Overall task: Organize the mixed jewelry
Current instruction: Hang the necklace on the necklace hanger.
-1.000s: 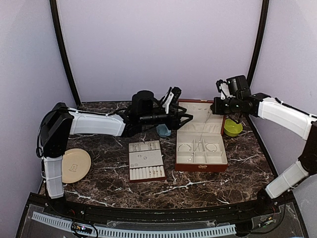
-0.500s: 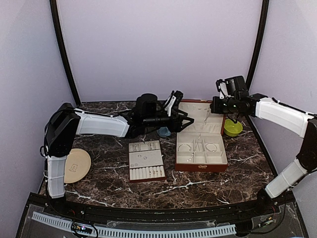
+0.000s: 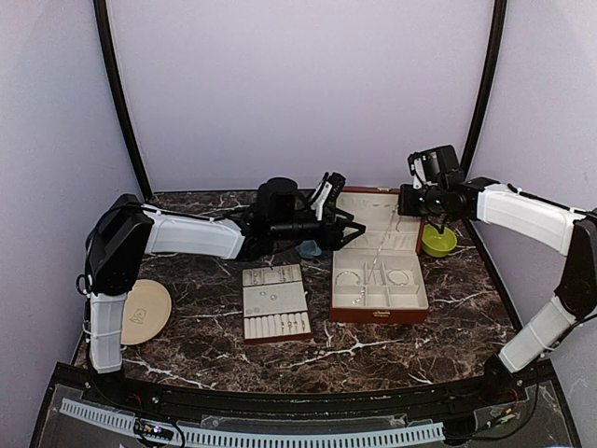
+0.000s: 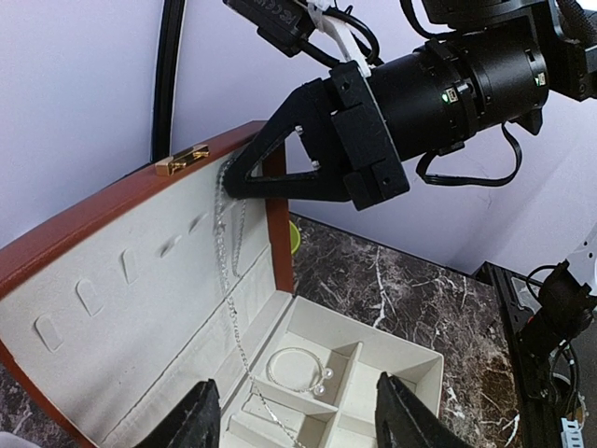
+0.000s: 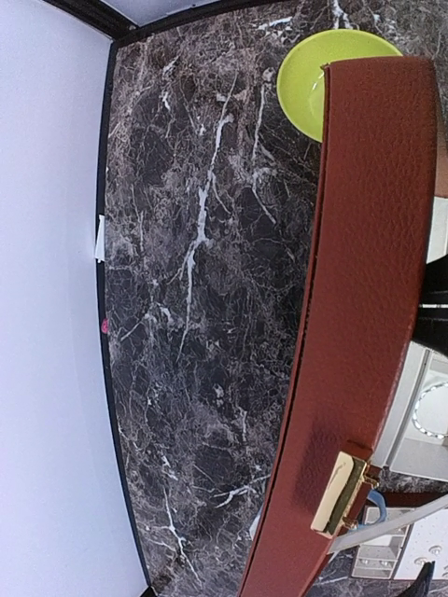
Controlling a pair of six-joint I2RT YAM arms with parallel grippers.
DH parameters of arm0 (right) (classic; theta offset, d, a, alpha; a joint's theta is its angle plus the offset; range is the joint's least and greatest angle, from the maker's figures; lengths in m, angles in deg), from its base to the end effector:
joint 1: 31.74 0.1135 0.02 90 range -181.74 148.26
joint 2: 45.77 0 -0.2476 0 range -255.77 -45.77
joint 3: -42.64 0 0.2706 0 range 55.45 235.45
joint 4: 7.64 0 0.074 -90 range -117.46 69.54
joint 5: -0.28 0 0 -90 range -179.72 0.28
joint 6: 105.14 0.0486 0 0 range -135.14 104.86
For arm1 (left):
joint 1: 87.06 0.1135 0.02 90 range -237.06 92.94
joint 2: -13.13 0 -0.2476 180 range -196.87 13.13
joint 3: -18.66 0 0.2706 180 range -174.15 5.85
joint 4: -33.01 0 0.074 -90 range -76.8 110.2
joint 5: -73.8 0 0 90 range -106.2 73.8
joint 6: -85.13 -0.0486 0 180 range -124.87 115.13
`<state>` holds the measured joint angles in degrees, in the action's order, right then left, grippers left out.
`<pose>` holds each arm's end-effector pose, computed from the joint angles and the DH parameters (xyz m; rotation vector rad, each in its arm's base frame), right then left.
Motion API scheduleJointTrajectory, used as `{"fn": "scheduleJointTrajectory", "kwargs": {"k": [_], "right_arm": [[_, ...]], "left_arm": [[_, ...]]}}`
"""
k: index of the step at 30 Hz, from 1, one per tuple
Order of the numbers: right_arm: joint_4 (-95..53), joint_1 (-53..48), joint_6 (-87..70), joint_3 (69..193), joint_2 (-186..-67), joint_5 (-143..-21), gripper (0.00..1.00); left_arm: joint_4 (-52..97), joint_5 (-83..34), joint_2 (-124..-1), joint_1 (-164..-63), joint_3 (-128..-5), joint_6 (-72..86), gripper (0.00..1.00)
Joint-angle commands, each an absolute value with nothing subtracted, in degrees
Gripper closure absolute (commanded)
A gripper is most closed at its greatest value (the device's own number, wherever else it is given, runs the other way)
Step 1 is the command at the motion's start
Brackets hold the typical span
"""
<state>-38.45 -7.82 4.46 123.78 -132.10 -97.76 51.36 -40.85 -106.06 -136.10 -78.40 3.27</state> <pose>0.3432 0.1448 0.2643 -0.0042 2.2052 0.2724 0.3186 -0.3979 0.2199 0.9285 1.4853 -1.0980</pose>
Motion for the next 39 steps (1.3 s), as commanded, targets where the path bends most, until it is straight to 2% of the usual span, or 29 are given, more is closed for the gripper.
{"fn": "scheduleJointTrajectory", "kwargs": {"k": [1,27,39], "right_arm": [[-37.1,-8.1,4.6,123.6,-133.3,-98.9,1.00],[-37.5,-8.1,5.7,122.4,-133.3,-99.7,0.99],[-37.8,-8.1,6.9,121.8,-131.8,-100.0,0.91]], "left_arm": [[51.8,-41.7,-105.7,-136.0,-79.6,3.6,0.41],[51.6,-42.4,-105.5,-136.4,-79.5,3.6,0.41],[51.5,-42.4,-105.4,-136.4,-79.5,3.5,0.41]]}}
